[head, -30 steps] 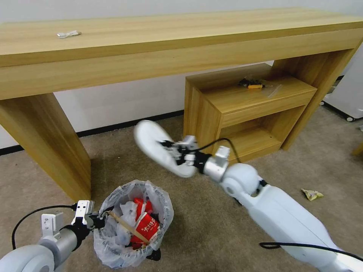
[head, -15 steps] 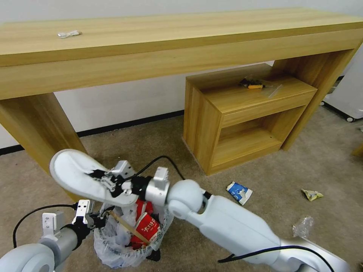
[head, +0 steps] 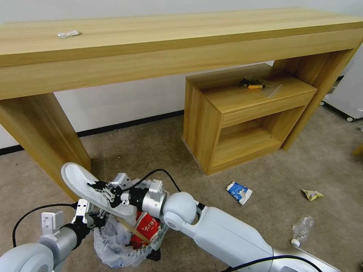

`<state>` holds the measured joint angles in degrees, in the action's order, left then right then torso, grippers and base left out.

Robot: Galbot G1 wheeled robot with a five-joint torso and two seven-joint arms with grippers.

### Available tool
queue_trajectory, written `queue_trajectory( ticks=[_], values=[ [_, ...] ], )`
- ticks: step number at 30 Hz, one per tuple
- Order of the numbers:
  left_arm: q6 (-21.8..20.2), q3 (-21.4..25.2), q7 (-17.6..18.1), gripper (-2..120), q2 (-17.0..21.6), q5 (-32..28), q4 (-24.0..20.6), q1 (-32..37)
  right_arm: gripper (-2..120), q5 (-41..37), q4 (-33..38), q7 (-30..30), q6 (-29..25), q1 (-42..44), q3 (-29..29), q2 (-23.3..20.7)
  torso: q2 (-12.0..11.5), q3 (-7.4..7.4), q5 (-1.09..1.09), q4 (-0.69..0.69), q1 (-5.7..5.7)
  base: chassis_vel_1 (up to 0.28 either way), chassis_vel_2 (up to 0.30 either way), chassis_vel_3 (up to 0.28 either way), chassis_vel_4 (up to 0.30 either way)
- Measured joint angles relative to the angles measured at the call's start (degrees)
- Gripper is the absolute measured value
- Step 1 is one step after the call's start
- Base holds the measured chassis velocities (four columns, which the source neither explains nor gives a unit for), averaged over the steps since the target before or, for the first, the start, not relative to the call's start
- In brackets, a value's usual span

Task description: Pick up the trash bin and place the garbage on the floor into it.

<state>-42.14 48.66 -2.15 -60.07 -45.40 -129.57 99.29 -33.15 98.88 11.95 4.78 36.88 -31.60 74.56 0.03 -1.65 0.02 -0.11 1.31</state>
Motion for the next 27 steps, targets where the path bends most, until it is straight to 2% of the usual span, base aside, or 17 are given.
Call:
queue_trajectory(
  ticks=[2, 6, 8, 10, 13, 14, 16, 19, 20, 24, 25, 27],
  values=[
    [0.00, 0.01, -0.02, 0, 0.00, -0.01, 0.00, -0.02, 7, 0.11, 0.54, -0.06, 0.00, 0.30, 0.11, -0.47, 0.00, 0.00, 0.00, 0.00, 0.00, 0.000, 0.000, 0.000, 0.000],
    [0.00, 0.02, -0.06, 0, -0.01, -0.02, 0.02, -0.15, 28, 0.59, 2.20, -0.27, 0.02, 1.13, 0.57, -1.99, 0.00, 0.00, 0.00, 0.00, 0.00, 0.000, 0.000, 0.000, 0.000],
    [0.00, 0.09, -0.07, 0, 0.00, -0.02, 0.03, -0.17, 31, 0.62, 2.62, -0.34, -0.01, 1.30, 0.68, -2.43, 0.00, 0.00, 0.00, 0.00, 0.00, 0.000, 0.000, 0.000, 0.000],
    [0.00, 0.28, -0.09, 0, 0.09, -0.05, 0.03, -0.16, 40, 0.65, 3.34, -0.46, -0.07, 1.58, 0.89, -3.26, 0.00, 0.00, 0.00, 0.00, 0.00, 0.000, 0.000, 0.000, 0.000],
    [0.00, 0.32, -0.09, 0, 0.10, -0.05, 0.03, -0.16, 43, 0.65, 3.50, -0.48, -0.08, 1.65, 0.96, -3.47, 0.00, 0.00, 0.00, 0.00, 0.00, 0.000, 0.000, 0.000, 0.000],
    [0.00, 0.45, -0.09, 0, 0.24, -0.11, 0.03, -0.22, 55, 0.78, 4.52, -0.56, -0.21, 2.21, 1.64, -5.00, 0.00, 0.00, 0.00, 0.00, 0.00, 0.000, 0.000, 0.000, 0.000],
    [0.00, 0.45, -0.09, 0, 0.25, -0.12, 0.04, -0.28, 59, 0.82, 4.94, -0.57, -0.24, 2.48, 1.87, -5.58, 0.00, 0.00, 0.00, 0.00, 0.00, 0.000, 0.000, 0.000, 0.000],
    [0.00, 0.25, -0.09, 0, 0.26, -0.12, 0.18, -0.60, 74, 1.05, 6.41, -0.61, -0.30, 3.93, 2.52, -8.39, 0.00, 0.00, 0.01, 0.00, 0.00, 0.000, 0.000, 0.000, 0.000],
    [0.00, 0.25, -0.09, 0, 0.26, -0.12, 0.18, -0.60, 74, 1.05, 6.41, -0.61, -0.30, 3.93, 2.52, -8.39, 0.00, 0.00, 0.01, 0.00, 0.00, 0.000, 0.000, 0.000, 0.000],
    [0.00, 0.19, -0.09, 0, 0.26, -0.10, 0.22, -0.74, 91, 1.07, 8.07, -0.72, -0.29, 5.50, 4.17, -11.00, 0.00, 0.00, 0.01, 0.00, 0.00, 0.000, 0.000, 0.000, 0.000],
    [0.00, 0.19, -0.09, 0, 0.26, -0.10, 0.22, -0.74, 91, 1.07, 8.07, -0.72, -0.29, 5.50, 4.17, -11.00, 0.00, 0.00, 0.01, 0.00, 0.00, 0.000, 0.000, 0.000, 0.000],
    [0.00, 0.19, -0.06, 0, 0.26, -0.05, 0.39, -0.78, 98, 0.76, 8.99, -1.07, -0.13, 5.68, 5.52, -11.52, 0.00, 0.00, 0.01, 0.00, 0.00, 0.000, 0.000, 0.000, 0.000]
  ],
)
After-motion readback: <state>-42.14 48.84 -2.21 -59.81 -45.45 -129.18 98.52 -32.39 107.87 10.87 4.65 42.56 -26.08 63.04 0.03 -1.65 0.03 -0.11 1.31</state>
